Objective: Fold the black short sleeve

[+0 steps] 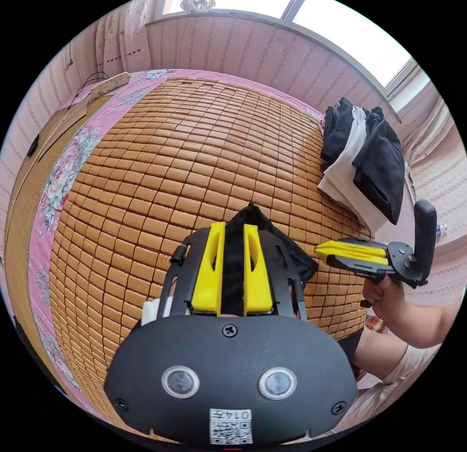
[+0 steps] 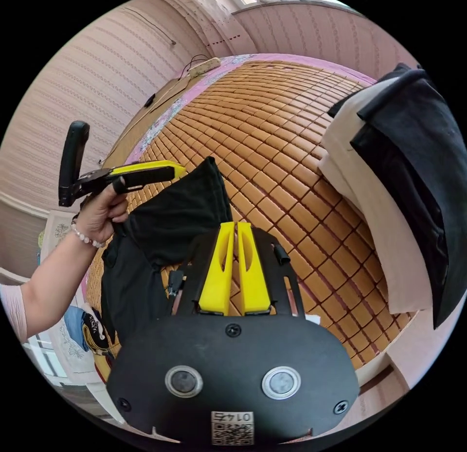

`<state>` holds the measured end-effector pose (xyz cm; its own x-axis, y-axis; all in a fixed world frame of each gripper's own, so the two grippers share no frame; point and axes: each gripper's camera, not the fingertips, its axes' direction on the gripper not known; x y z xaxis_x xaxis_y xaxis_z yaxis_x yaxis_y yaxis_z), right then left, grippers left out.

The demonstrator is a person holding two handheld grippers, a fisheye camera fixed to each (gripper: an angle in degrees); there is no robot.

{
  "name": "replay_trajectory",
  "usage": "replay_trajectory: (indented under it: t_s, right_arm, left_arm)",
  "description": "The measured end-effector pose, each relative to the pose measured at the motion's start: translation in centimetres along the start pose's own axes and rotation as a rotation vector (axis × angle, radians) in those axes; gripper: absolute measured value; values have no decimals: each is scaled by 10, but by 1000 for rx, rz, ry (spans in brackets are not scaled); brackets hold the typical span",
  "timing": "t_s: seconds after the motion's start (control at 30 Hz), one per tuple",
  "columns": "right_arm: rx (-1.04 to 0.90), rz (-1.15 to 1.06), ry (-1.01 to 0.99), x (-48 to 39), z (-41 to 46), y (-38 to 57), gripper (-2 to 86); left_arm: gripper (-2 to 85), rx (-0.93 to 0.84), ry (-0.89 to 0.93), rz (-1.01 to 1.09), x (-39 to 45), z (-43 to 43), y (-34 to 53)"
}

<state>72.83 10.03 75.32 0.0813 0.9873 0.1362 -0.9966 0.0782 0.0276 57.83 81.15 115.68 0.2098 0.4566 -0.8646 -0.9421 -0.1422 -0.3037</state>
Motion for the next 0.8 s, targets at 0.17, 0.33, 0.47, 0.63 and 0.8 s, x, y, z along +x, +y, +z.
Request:
replay_trajectory:
  t_s: [0.17, 0.33, 0.47, 0.63, 0.8]
  right_arm:
    - [-96, -99, 80, -32, 25, -3, 22]
    - [-95, -171, 115, -56, 32, 0, 11]
    - [-109, -161, 113, -67, 36, 0, 4]
    - [-59, -164, 164, -79, 21, 9, -1]
    - [-114, -285, 152, -105, 12, 38, 1]
  left_arm:
    - [59, -55, 15, -5, 13, 23, -19]
    - [60, -9, -44, -21, 8, 5, -16]
    - [73, 46, -53, -11, 0, -39, -9]
    - [71, 202, -44, -56, -29, -150, 79]
    - [69, 163, -109, -230, -55, -214, 248]
